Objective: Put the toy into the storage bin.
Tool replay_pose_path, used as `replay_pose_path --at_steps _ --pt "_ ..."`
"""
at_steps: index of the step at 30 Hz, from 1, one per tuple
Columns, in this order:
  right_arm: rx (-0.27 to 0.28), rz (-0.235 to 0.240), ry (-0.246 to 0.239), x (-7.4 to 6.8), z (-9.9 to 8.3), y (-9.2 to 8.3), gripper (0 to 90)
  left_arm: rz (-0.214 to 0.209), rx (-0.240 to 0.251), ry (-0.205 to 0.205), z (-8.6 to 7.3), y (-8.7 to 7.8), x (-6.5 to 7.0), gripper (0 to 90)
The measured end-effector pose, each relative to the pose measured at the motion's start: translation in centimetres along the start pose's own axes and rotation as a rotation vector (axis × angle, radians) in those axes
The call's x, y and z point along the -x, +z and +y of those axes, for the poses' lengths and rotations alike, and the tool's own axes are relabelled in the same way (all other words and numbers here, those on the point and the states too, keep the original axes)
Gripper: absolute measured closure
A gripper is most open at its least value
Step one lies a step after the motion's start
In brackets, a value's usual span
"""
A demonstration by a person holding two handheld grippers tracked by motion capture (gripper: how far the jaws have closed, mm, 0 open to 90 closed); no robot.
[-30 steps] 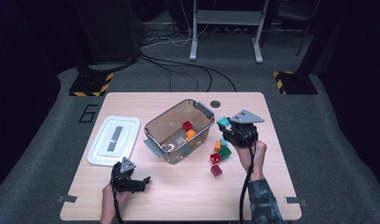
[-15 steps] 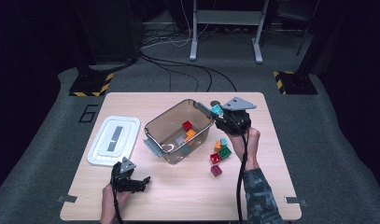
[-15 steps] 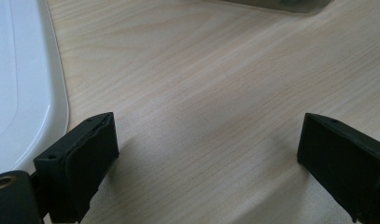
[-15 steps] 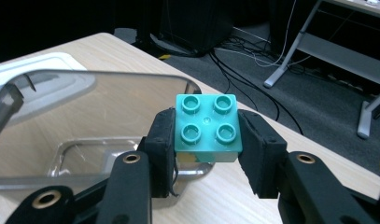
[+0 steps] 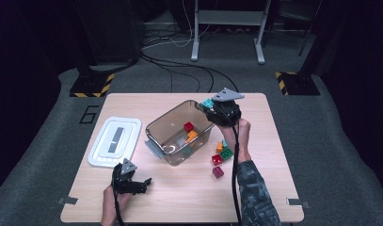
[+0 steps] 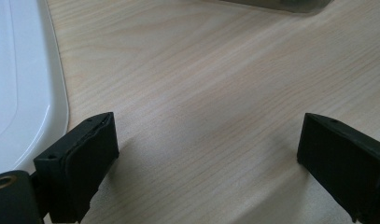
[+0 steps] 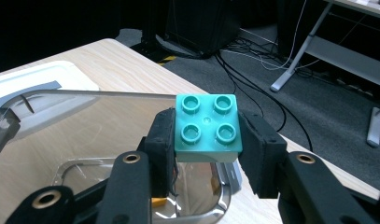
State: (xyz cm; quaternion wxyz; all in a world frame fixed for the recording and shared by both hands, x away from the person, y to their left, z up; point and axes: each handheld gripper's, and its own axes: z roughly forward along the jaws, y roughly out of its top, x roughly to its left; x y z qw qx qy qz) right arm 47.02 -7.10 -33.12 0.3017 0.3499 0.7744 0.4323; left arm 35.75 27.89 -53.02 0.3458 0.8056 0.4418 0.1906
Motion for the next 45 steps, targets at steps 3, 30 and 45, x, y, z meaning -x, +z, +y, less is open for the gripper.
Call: replay_pose_path --at_steps 3,30,45 --pt "-0.008 0.002 0.0 0.0 0.1 0.7 58.4 0.001 0.001 0.001 0.0 0.0 0.0 4.9" --pt "-0.113 0.062 0.047 -1.0 -1.5 5.4 58.1 -0.001 0.002 0.002 0.0 0.0 0.0 5.0" --pt "-0.095 0.049 0.083 -1.0 -2.3 4.5 15.3 -0.001 0.003 0.003 0.0 0.0 0.0 5.1"
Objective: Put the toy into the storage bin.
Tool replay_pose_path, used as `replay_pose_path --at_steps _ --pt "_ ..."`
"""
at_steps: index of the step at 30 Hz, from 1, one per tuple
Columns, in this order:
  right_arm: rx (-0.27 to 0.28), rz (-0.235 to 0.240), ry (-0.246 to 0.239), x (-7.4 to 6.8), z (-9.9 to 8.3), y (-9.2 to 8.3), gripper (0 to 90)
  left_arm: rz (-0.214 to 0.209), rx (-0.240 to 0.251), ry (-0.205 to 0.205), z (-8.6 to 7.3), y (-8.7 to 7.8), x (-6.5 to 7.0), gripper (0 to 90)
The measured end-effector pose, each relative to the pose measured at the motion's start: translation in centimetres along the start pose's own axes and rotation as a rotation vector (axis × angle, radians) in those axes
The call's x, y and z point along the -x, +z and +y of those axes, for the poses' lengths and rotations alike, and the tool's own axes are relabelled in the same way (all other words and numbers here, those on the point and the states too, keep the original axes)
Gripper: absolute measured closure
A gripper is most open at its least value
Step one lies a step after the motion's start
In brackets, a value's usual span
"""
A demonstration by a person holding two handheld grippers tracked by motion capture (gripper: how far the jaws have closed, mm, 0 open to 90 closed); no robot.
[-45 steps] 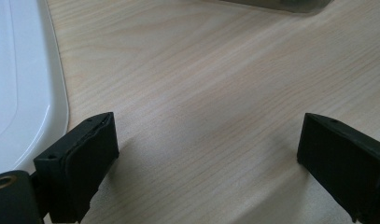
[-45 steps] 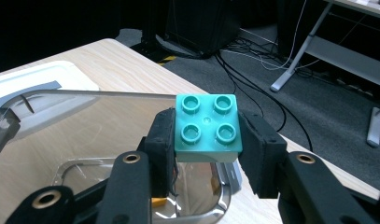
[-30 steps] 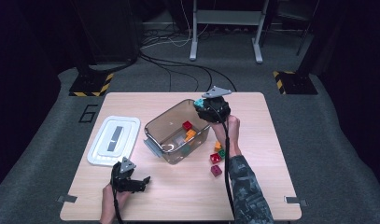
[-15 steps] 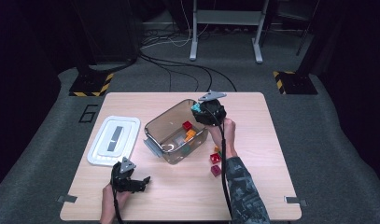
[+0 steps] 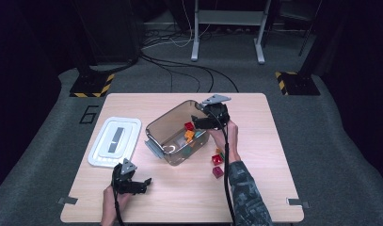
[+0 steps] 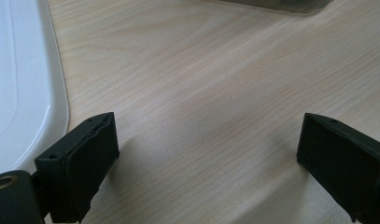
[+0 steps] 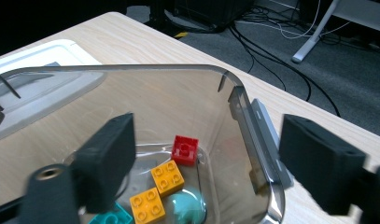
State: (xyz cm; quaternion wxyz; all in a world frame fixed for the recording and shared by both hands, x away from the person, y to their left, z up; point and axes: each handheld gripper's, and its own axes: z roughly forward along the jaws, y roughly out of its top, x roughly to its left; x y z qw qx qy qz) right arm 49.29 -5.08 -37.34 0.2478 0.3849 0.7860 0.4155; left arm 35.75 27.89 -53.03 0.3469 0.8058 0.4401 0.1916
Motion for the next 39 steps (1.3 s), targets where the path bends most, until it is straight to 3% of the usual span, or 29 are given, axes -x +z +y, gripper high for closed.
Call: replay_pose_path --at_steps 9,20,32,39 --pt "0.043 0.003 0.011 0.2 -1.9 -2.8 7.4 0.001 -0.004 0.001 0.0 0.0 0.0 5.1" --pt "0.042 -0.004 0.047 0.6 -5.2 -5.1 4.8 0.001 -0.001 0.0 0.0 0.0 0.0 5.1" --pt "0.004 -0.016 0.068 0.4 -8.6 -5.9 4.9 0.0 -0.001 -0.001 0.0 0.0 0.0 5.1" --pt "-0.024 -0.036 0.113 1.2 -11.0 -5.4 6.0 0.001 0.0 0.001 0.0 0.0 0.0 5.0"
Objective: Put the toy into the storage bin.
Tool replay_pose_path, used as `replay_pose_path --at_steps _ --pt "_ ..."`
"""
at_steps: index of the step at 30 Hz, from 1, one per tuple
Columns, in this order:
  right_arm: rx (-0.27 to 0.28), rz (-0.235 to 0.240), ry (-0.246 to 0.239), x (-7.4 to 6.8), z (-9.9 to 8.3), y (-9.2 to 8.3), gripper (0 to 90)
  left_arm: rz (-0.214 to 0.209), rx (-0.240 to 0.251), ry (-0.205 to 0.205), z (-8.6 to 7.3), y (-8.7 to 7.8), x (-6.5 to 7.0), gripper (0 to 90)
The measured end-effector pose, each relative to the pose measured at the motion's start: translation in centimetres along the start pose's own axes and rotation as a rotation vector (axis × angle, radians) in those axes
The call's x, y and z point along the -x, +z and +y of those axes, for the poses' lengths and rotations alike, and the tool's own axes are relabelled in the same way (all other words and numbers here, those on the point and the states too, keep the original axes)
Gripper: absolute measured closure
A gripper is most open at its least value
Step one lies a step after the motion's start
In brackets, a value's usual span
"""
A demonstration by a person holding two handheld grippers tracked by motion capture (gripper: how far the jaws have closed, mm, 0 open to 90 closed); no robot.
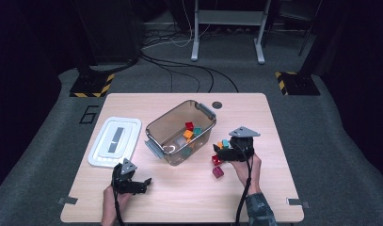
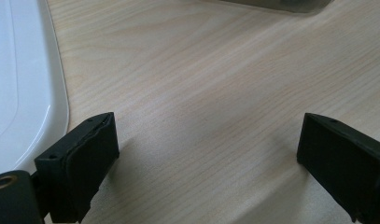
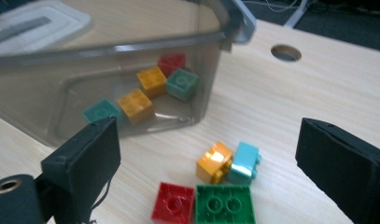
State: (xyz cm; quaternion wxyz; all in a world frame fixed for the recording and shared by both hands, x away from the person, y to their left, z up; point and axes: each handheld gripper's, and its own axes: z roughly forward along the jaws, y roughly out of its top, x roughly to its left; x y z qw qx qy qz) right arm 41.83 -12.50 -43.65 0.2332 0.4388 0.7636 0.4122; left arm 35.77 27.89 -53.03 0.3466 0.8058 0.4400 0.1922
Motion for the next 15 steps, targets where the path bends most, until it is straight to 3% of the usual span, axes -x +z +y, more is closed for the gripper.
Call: replay_pose_path --at_steps 15 --pt "-0.132 -0.056 0.065 2.7 -3.4 3.3 13.3 -0.001 -0.001 -0.001 0.0 0.0 0.0 5.0"
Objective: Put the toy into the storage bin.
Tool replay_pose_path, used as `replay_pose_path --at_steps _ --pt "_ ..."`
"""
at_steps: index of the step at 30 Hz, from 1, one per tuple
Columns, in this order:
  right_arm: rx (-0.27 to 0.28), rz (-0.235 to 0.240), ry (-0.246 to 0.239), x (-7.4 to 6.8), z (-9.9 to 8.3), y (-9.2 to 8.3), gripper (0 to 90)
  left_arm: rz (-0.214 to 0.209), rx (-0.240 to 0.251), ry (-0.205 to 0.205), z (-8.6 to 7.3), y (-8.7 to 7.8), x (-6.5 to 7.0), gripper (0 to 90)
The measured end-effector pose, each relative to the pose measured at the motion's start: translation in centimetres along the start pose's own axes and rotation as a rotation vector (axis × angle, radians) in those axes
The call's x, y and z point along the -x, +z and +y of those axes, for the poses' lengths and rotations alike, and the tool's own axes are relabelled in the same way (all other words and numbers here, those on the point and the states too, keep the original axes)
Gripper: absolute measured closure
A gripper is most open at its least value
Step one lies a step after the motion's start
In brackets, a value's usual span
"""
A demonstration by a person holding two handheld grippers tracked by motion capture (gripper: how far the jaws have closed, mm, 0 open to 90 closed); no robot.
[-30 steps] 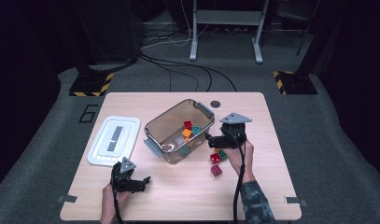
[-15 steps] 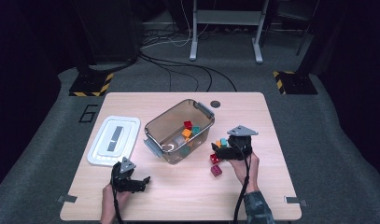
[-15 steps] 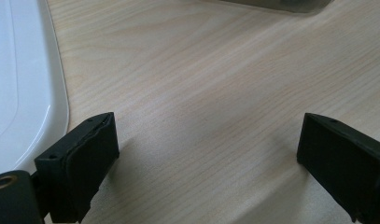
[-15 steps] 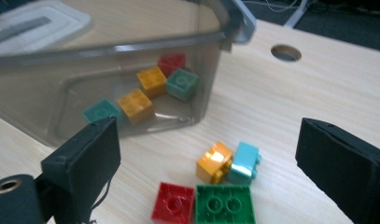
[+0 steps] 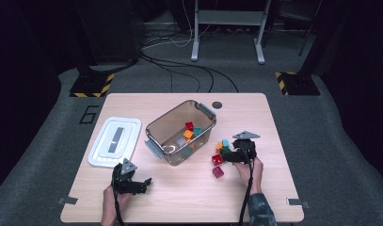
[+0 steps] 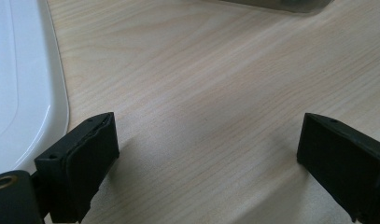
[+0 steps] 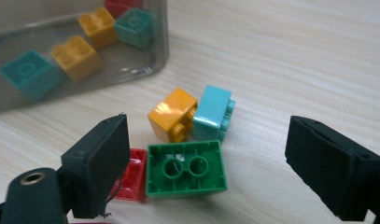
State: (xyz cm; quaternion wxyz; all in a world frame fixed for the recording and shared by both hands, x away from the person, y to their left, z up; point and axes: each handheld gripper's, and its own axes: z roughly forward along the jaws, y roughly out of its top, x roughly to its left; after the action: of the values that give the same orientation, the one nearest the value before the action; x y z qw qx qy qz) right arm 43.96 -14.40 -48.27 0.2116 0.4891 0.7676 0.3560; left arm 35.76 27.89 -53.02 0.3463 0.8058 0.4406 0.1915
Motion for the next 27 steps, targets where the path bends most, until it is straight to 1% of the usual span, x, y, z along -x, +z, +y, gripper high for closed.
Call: replay_pose_path --at_steps 1,3,7,8,9,10,12,13,15,16,21,23,24,26,27 --pt "-0.009 0.001 0.014 0.1 -0.1 0.3 13.5 0.0 0.0 0.0 0.0 0.0 0.0 5.0" --pt "-0.023 0.005 0.022 0.4 -0.4 0.7 14.0 0.0 0.0 0.0 0.0 0.0 0.0 5.0" --pt "-0.034 0.026 0.023 0.3 -0.5 0.8 14.1 0.0 0.0 0.0 0.0 0.0 0.0 5.0" --pt "-0.038 0.024 0.013 0.2 -0.5 0.9 14.3 0.0 0.0 0.0 0.0 0.0 0.0 5.0" --pt "-0.043 0.02 0.017 0.0 -0.5 0.9 14.9 0.0 0.0 0.0 0.0 0.0 0.0 5.0" --pt "-0.053 0.003 0.017 -0.1 -0.5 1.1 16.0 0.0 0.0 0.0 0.0 0.0 0.0 5.0" --pt "-0.056 0.003 0.016 0.1 -0.6 1.2 16.5 0.0 0.0 0.001 0.0 0.0 0.0 5.0" --pt "-0.066 0.005 0.027 0.3 -0.7 1.4 17.2 0.0 -0.001 0.0 0.0 0.0 0.0 5.0" --pt "-0.073 0.003 0.025 0.3 -0.8 1.5 17.3 0.0 0.0 0.0 0.0 0.0 0.0 5.0" --pt "-0.074 0.013 0.029 0.3 -0.9 1.6 17.2 0.0 -0.001 0.0 0.0 0.0 0.0 5.0" --pt "-0.074 0.023 0.02 0.1 -0.9 1.5 16.8 0.0 0.0 0.0 0.0 0.0 0.0 5.0" --pt "-0.077 0.024 0.025 0.1 -0.9 1.5 16.6 0.0 0.0 0.0 0.0 0.0 0.0 5.0" --pt "-0.077 0.034 0.03 0.0 -1.0 1.4 16.4 0.0 0.0 0.0 0.0 0.0 0.0 5.0" --pt "-0.076 0.034 0.027 -0.1 -1.0 1.3 16.8 0.0 -0.001 0.001 0.0 0.0 0.0 5.0" --pt "-0.076 0.03 0.016 -0.2 -1.0 1.3 16.8 0.0 -0.001 0.0 0.0 0.0 0.0 5.0"
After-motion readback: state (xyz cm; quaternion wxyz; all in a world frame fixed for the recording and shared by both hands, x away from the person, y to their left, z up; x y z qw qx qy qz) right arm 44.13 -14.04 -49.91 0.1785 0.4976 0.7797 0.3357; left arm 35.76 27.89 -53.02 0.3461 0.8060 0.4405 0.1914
